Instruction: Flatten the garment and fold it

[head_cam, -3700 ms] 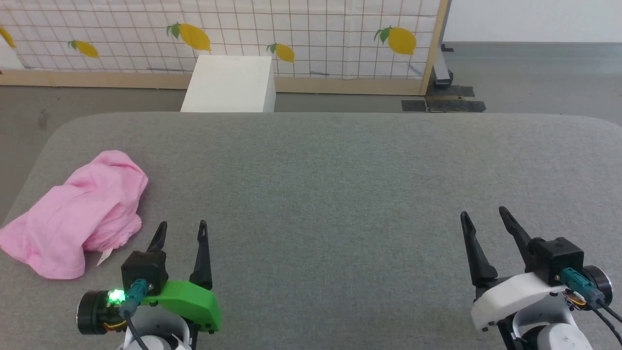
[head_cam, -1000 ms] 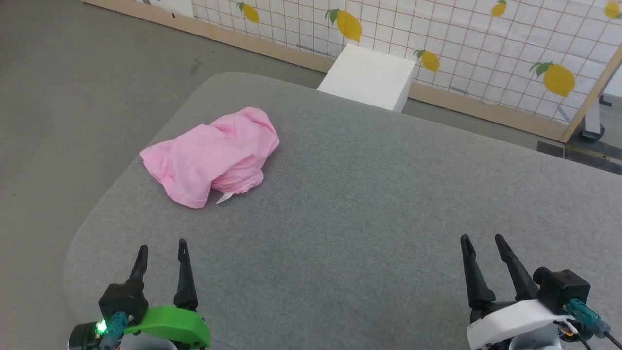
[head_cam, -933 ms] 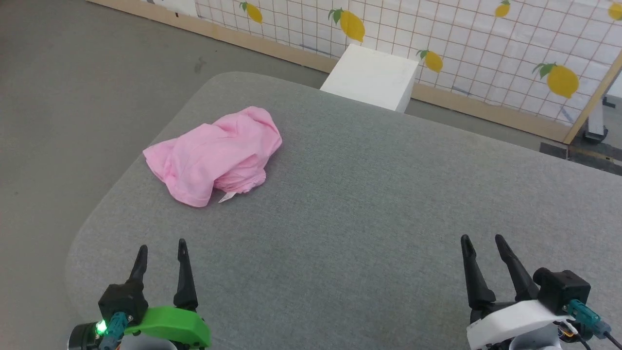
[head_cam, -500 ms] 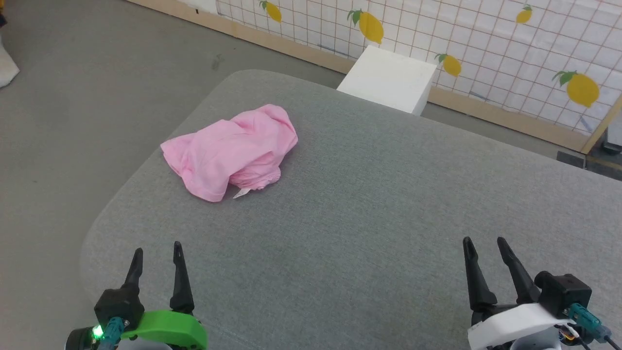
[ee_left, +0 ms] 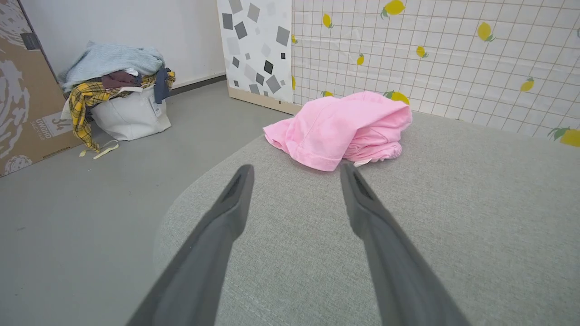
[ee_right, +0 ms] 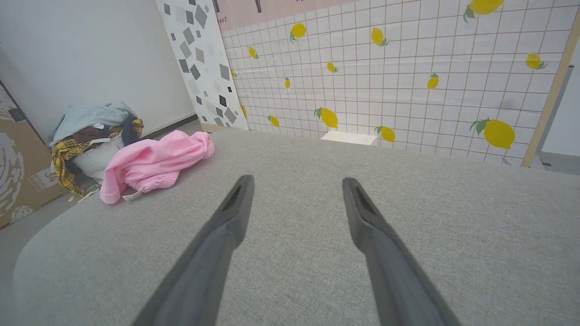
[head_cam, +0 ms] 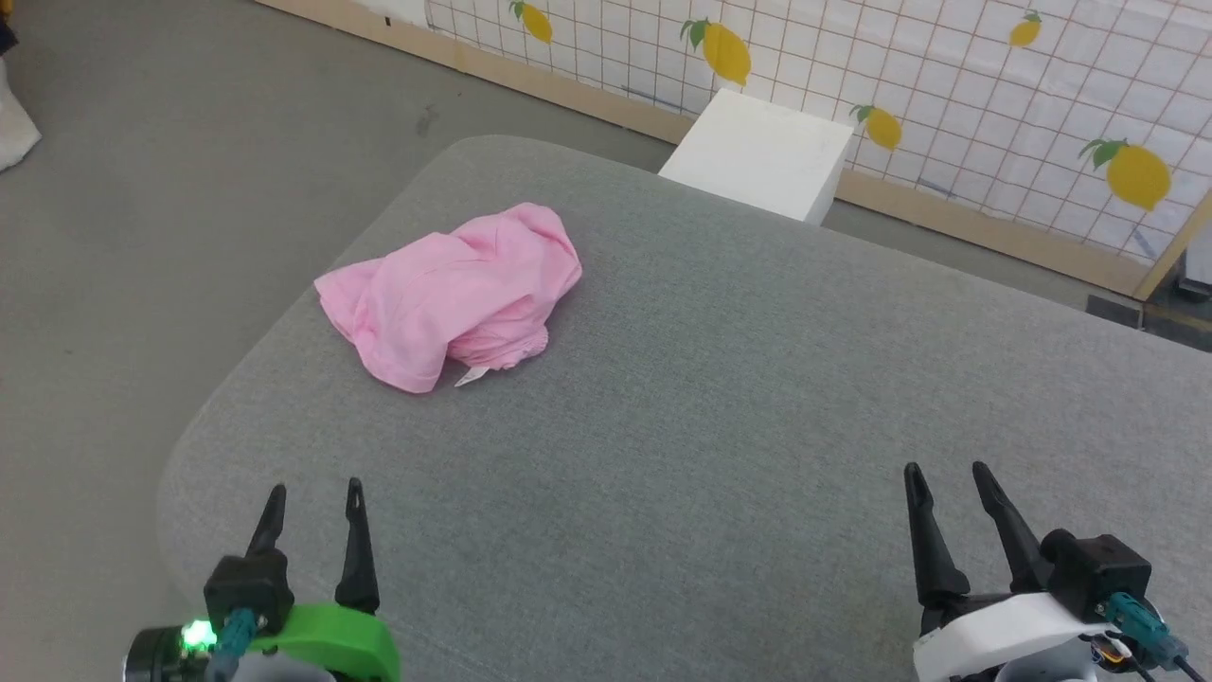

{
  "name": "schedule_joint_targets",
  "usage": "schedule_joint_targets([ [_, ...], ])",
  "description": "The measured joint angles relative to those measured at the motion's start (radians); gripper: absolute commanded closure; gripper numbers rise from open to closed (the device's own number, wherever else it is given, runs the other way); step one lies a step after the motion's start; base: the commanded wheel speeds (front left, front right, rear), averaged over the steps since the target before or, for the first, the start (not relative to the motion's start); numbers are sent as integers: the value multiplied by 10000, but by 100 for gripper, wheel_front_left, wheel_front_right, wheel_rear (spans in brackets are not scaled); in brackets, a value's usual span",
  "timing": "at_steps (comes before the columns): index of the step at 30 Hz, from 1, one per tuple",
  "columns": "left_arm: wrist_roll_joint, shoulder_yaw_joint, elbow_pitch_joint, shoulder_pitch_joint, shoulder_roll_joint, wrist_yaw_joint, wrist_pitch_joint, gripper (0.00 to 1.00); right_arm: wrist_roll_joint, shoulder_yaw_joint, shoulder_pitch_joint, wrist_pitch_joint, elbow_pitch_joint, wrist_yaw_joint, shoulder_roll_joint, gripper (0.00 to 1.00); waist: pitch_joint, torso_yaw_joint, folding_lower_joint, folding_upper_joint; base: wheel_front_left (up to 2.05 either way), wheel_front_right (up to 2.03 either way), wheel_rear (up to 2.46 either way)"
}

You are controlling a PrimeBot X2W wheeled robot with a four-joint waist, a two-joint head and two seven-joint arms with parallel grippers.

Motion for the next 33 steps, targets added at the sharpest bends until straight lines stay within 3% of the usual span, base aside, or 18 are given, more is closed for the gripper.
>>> schedule_joint_targets([
  [3, -102, -73, 276, -706, 221, -376, 491, 0, -84, 6, -15, 0, -21, 0, 6, 0, 125, -82, 0, 0, 0, 0, 0],
  [7, -754, -52, 1080, -2911, 581, -1057, 1783, 0, -403, 13, -278, 104, -161, 0, 6, 0, 466, -267, 0, 0, 0, 0, 0],
  [13, -1927, -518, 3058, -6199, 1273, -1645, 4546, 0, -980, -173, -954, 533, -813, 0, 10, 0, 1292, -778, 0, 0, 0, 0, 0],
  [20, -2961, -1160, 4907, -7624, 1971, -1657, 7319, 0, -1237, -558, -1039, 828, -1413, 0, 6, 0, 2299, -1622, 1, 0, 0, 0, 0],
  [24, -3024, -1542, 5323, -7884, 2253, -1661, 7476, 0, -1398, -734, -1036, 951, -1735, 0, 6, 0, 2867, -2059, 1, 0, 0, 0, 0],
  [29, -2663, -1511, 6004, -8005, 2518, -924, 7125, 0, -1419, -713, -1053, 1049, -1946, 0, 8, 0, 3392, -2530, 1, 0, 0, 0, 0],
  [30, -2591, -1522, 6100, -8010, 2531, -817, 7041, 45, -1390, -671, -1073, 1060, -1948, 0, 4, 0, 3463, -2619, 1, 0, 0, 0, 0],
  [31, -2533, -1536, 6167, -8012, 2533, -748, 6953, 96, -1365, -623, -1096, 1060, -1939, 0, 4, 0, 3511, -2689, 1, 0, 0, 0, 0],
  [33, -2491, -1524, 6266, -8015, 2543, -656, 6627, 100, -1264, -491, -1172, 1049, -1877, 0, 8, 0, 3577, -2849, 1, 0, 0, 0, 0],
])
